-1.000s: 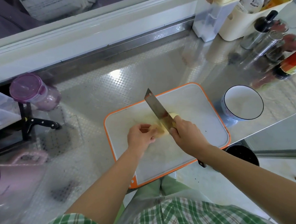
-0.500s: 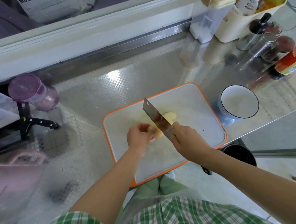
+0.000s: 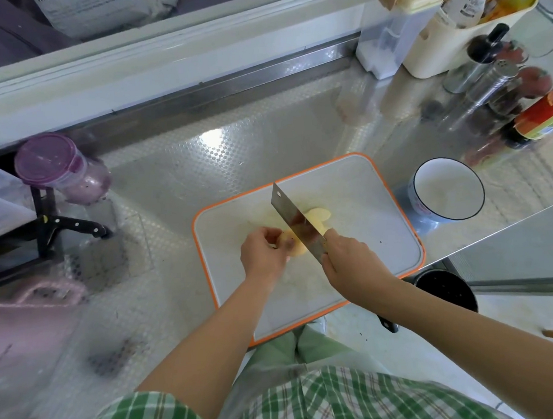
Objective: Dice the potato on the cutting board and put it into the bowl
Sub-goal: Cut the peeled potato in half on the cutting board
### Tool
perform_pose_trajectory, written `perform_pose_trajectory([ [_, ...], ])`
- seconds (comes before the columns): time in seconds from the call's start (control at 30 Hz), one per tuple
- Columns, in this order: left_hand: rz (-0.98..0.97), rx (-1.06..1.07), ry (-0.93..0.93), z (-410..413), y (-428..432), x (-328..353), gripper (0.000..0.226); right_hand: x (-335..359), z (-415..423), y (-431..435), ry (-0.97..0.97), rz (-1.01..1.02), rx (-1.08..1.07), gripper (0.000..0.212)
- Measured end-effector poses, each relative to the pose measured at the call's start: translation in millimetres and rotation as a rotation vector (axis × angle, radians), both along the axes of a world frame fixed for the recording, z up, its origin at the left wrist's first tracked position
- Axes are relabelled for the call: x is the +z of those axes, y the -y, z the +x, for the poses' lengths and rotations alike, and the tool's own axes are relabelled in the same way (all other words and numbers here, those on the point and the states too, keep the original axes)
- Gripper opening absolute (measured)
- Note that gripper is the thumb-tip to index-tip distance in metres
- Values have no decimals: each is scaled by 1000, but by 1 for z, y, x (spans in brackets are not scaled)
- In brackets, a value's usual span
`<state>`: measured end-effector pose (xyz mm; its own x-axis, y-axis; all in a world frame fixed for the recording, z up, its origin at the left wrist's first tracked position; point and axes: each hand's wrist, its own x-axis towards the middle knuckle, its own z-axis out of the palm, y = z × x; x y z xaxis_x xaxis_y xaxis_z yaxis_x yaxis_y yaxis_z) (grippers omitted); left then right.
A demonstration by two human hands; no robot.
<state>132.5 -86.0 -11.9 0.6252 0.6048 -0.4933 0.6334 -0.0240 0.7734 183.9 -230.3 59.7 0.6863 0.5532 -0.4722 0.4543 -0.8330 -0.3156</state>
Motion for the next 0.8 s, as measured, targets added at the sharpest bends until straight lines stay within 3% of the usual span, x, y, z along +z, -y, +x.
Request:
perform_pose_trajectory([
  [0.23, 65, -29, -41, -1, 3, 4, 23, -7, 4, -20, -48, 40, -98, 6],
  [0.8, 136, -97, -66, -1, -1, 8, 26, -18, -4, -14, -20, -39, -73, 4],
])
